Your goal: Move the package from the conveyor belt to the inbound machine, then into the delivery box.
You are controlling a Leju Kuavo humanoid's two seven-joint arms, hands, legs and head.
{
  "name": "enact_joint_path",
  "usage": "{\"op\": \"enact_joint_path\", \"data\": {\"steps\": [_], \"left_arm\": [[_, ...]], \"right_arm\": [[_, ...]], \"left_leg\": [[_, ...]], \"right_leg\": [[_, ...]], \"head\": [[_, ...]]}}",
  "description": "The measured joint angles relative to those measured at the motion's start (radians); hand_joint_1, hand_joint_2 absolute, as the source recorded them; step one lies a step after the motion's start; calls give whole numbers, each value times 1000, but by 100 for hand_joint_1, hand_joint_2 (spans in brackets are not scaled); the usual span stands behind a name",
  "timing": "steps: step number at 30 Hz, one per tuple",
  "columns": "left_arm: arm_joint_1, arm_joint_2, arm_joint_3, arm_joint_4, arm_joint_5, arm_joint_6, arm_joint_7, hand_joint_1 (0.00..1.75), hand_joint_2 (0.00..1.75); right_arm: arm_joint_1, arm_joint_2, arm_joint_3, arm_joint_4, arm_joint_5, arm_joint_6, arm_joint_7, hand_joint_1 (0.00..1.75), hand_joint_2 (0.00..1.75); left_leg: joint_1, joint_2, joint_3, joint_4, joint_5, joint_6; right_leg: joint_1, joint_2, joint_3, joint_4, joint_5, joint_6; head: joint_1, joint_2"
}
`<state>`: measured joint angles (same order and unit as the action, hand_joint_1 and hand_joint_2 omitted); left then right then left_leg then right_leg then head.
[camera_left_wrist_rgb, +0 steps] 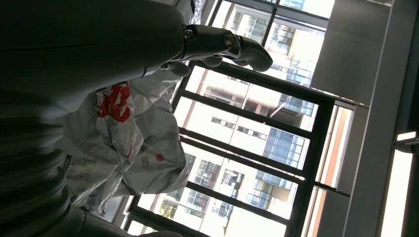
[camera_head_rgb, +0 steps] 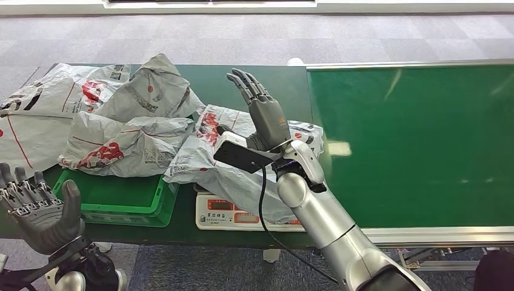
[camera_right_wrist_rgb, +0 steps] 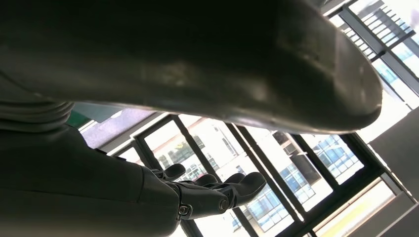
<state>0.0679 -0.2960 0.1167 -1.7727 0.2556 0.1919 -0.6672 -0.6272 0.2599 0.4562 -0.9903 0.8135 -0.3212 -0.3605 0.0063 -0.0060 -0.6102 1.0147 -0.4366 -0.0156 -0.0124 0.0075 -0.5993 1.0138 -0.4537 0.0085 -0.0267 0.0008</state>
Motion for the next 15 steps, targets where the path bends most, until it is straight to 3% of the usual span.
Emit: {"op": "enact_joint_path", "data": {"steps": [15], "left_arm": [[0,0,0,0,0,0,0,0,175]], "right_arm": [[0,0,0,0,0,0,0,0,0]], "left_leg": [[0,0,0,0,0,0]], "right_leg": [[0,0,0,0,0,0]], "head": [[0,0]]}}
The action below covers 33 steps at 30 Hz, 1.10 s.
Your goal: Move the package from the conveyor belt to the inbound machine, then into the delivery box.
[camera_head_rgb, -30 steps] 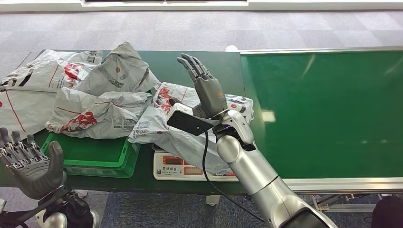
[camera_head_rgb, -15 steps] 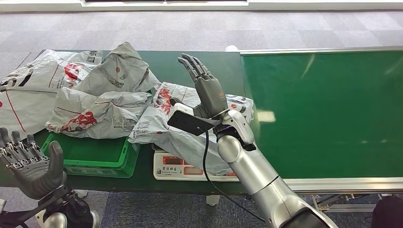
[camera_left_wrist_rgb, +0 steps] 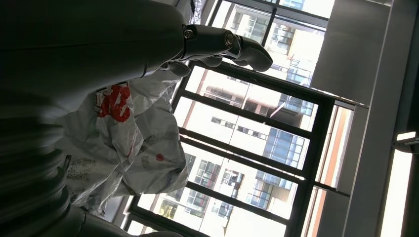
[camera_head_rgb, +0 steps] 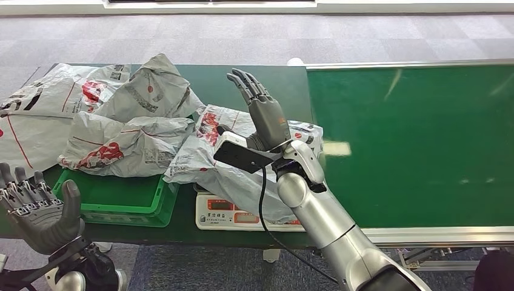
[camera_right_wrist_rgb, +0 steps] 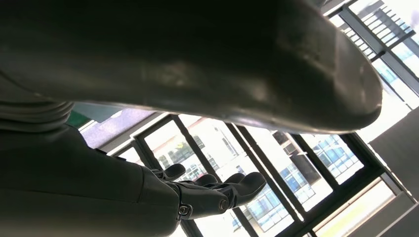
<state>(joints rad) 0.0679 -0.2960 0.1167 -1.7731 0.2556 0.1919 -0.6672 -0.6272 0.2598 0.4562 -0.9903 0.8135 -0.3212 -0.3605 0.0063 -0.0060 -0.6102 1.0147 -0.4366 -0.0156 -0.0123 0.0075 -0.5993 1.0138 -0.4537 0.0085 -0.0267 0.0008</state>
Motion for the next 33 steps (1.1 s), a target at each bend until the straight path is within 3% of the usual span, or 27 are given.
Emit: {"op": "enact_joint_path", "data": {"steps": [33], "left_arm": [[0,0,0,0,0,0,0,0,175]], "right_arm": [[0,0,0,0,0,0,0,0,0]], "left_leg": [[0,0,0,0,0,0]], "right_leg": [[0,0,0,0,0,0]], "head": [[0,0]]}}
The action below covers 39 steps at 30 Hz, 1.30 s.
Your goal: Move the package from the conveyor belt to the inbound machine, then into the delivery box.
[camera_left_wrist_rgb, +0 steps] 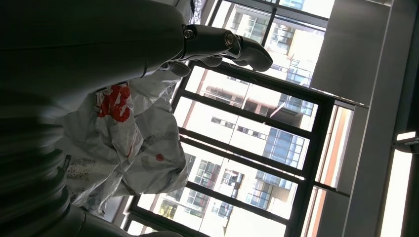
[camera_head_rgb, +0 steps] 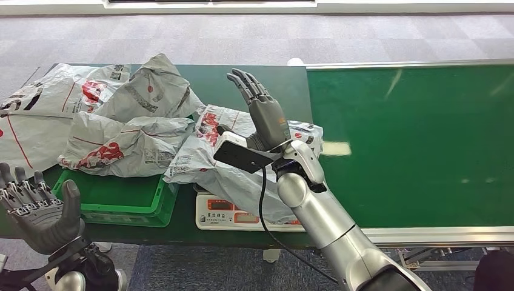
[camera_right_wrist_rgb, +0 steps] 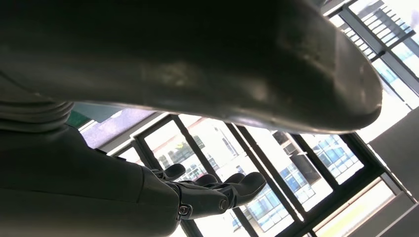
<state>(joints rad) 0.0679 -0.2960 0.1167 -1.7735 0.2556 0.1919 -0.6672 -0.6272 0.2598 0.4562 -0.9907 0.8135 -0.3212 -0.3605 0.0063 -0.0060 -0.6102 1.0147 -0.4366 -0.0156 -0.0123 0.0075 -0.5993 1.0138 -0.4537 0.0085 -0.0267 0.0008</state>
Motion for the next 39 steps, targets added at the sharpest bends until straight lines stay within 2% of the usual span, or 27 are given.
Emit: {"op": "enact_joint_path", "data": {"steps": [21,25,26,27,28,29,31,32,33,34,36,37,39], "left_arm": [[0,0,0,-1,0,0,0,0,175],[-18,4,-4,9,-23,0,18,0,175],[-61,12,-17,42,-66,6,54,0,175],[-135,21,-42,109,-145,22,114,0,175],[-233,29,-89,218,-272,58,190,0,175],[-332,32,-156,349,-437,106,257,0,175],[-478,33,-339,610,-916,202,322,0,175],[-521,39,-432,711,-1189,229,322,0,175],[-552,47,-511,793,-1448,244,318,0,175],[-575,55,-568,857,-1628,252,317,0,175],[-609,69,-630,943,-1763,256,317,0,175],[-622,77,-645,976,-1755,257,319,0,175],[-642,89,-668,1023,-1724,257,321,0,175]], "right_arm": [[0,0,0,-2,0,0,0,0,0],[3,-2,-2,-4,-26,25,-5,0,175],[9,-4,-11,-7,-74,71,-12,0,175],[21,-7,-28,-14,-159,154,-18,0,175],[36,-8,-51,-26,-285,278,-23,0,175],[53,-10,-75,-41,-457,446,-21,0,175],[80,-14,-107,-79,-899,811,-13,0,175],[87,-15,-117,-96,-1146,938,-11,0,175],[91,-17,-125,-107,-1376,1001,-11,0,175],[94,-18,-133,-115,-1585,1015,-11,0,175],[102,-23,-146,-122,-1867,1010,-10,0,175],[107,-25,-149,-126,-1931,1009,-10,0,175],[112,-28,-153,-133,-1885,1009,-10,0,175]], "left_leg": [[0,0,0,0,0,0],[0,0,2,1,0,0],[0,-2,2,2,1,1],[0,-7,1,3,3,1],[0,-12,-2,3,6,2],[0,-17,-4,2,8,3],[0,-16,-8,2,10,3],[-1,-11,-8,1,10,3],[-1,-6,-8,1,10,4],[-2,0,-7,2,9,5],[-3,8,-6,2,7,6],[-3,10,-6,2,7,6],[-3,10,-6,2,7,7]], "right_leg": [[0,0,0,0,0,0],[0,0,-5,-1,0,0],[0,-2,-8,-2,0,0],[0,-7,-10,-2,0,0],[-1,-13,-9,-2,1,1],[-1,-18,-7,-2,2,1],[-3,-16,-5,-1,8,3],[-4,-10,-5,-1,11,3],[-5,-3,-4,-1,13,4],[-6,3,-5,-2,14,5],[-7,11,-6,-3,14,6],[-7,12,-7,-3,15,7],[-6,11,-8,-3,15,7]], "head": [[0,0],[-1,0],[-1,0],[-1,0],[-1,0],[-1,0],[-1,0],[-1,0],[-1,0],[0,0],[1,0],[1,0],[0,0]]}}
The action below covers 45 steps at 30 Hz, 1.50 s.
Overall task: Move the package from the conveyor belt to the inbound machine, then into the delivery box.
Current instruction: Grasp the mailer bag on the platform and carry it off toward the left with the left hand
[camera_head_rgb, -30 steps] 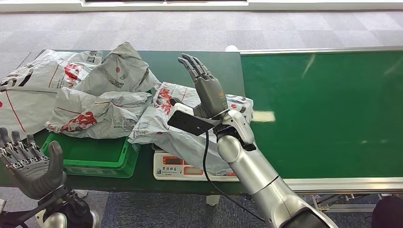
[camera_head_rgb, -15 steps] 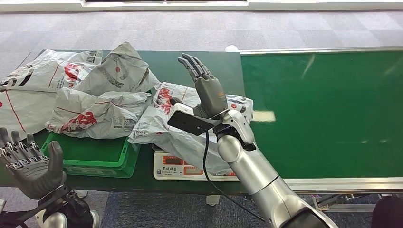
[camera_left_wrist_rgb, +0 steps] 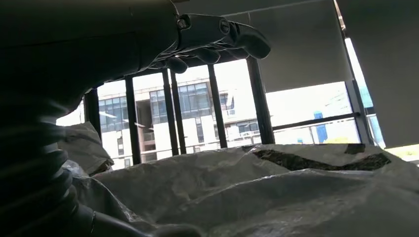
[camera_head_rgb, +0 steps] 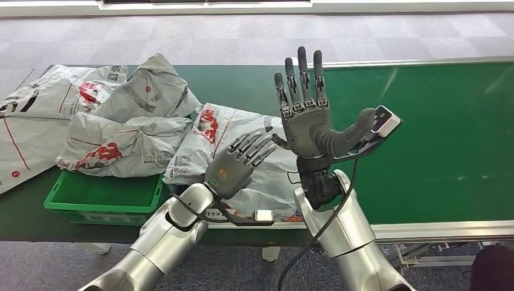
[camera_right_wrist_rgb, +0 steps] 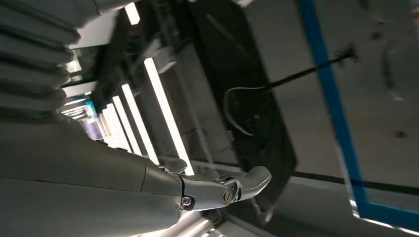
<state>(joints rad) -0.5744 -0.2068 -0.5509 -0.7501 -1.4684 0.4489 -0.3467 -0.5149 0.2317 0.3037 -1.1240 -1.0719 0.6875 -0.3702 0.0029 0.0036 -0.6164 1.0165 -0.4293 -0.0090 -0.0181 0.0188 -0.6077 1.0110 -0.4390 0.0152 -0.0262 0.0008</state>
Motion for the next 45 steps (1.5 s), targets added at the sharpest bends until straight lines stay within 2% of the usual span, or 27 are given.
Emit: {"op": "enact_joint_path", "data": {"steps": [3,5,24,28,35,39,45], "left_arm": [[-24,6,-36,58,48,0,-1,0,175],[-36,11,-51,86,58,0,-1,0,175],[-76,23,-104,145,56,-11,9,0,175],[-77,23,-105,148,52,-13,11,175,175],[-94,28,-166,176,-17,-59,42,175,175],[-104,28,-245,213,-23,-71,80,175,175],[-111,28,-331,256,-24,-65,84,175,175]], "right_arm": [[2,-4,-9,-6,348,0,0,0,175],[6,-7,-15,-8,495,-1,-1,0,175],[10,-21,-28,-21,484,-5,-14,0,175],[10,-22,-28,-23,484,-5,-14,0,175],[10,-23,-28,-24,479,-3,-15,0,175],[7,-23,-28,-24,476,-3,-16,0,175],[5,-23,-28,-24,472,-3,-10,0,175]], "left_leg": [[1,-3,0,-1,1,-1],[2,-4,0,-1,2,-2],[2,-4,0,-1,2,-2],[2,-4,0,-1,2,-2],[2,-4,0,-1,2,-2],[2,-5,0,-1,2,-2],[2,-6,0,-1,1,-2]], "right_leg": [[3,-3,1,0,-1,-1],[4,-4,1,0,-1,-2],[3,-4,1,0,-1,-2],[3,-4,1,0,-1,-2],[3,-4,2,0,-1,-2],[3,-4,2,0,-1,-2],[3,-4,3,0,-2,-2]], "head": [[0,0],[0,0],[0,0],[0,0],[0,0],[0,0],[0,0]]}}
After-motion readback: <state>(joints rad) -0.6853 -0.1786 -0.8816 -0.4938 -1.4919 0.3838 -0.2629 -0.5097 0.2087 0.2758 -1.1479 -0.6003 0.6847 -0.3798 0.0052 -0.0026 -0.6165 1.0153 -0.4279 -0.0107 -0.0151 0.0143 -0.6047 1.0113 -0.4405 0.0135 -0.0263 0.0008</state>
